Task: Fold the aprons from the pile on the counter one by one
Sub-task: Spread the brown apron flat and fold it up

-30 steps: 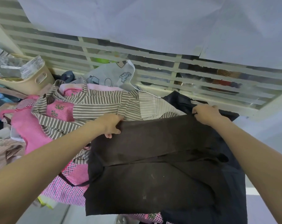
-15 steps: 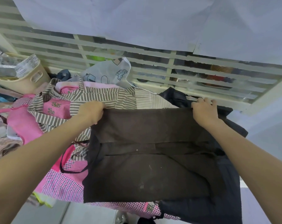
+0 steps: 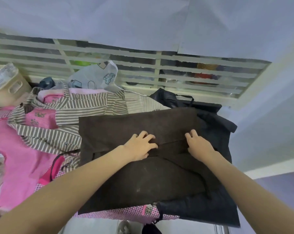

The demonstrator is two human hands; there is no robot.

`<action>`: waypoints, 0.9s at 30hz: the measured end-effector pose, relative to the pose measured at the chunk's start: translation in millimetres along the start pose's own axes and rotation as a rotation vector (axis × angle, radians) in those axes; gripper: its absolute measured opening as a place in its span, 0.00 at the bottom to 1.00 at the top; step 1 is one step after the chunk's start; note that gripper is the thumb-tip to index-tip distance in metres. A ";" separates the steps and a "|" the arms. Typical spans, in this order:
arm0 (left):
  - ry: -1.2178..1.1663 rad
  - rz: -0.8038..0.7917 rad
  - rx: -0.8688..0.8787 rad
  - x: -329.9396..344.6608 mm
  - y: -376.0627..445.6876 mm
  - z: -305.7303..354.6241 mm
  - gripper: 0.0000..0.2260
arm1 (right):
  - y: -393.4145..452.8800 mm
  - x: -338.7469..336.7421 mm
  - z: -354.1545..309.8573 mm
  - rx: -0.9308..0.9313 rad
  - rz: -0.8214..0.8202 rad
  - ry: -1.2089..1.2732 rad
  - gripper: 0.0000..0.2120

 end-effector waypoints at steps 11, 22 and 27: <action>-0.192 0.059 -0.257 -9.4 -9.3 -52.7 0.21 | -0.8 -2.2 43.4 0.249 0.196 0.153 0.06; -0.154 -0.043 -0.182 -9.4 -14.7 -43.5 0.22 | 15.0 -55.8 55.9 0.263 0.137 0.634 0.05; 0.127 -0.145 -0.157 -0.6 -12.1 -31.1 0.29 | 1.6 -77.6 15.2 0.077 0.078 1.135 0.05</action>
Point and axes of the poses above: each hand's wrist, its own y-axis towards the middle knuckle, its own x-axis out of the palm, z = x × y, the point moved 4 cm from there along y, towards the middle knuckle
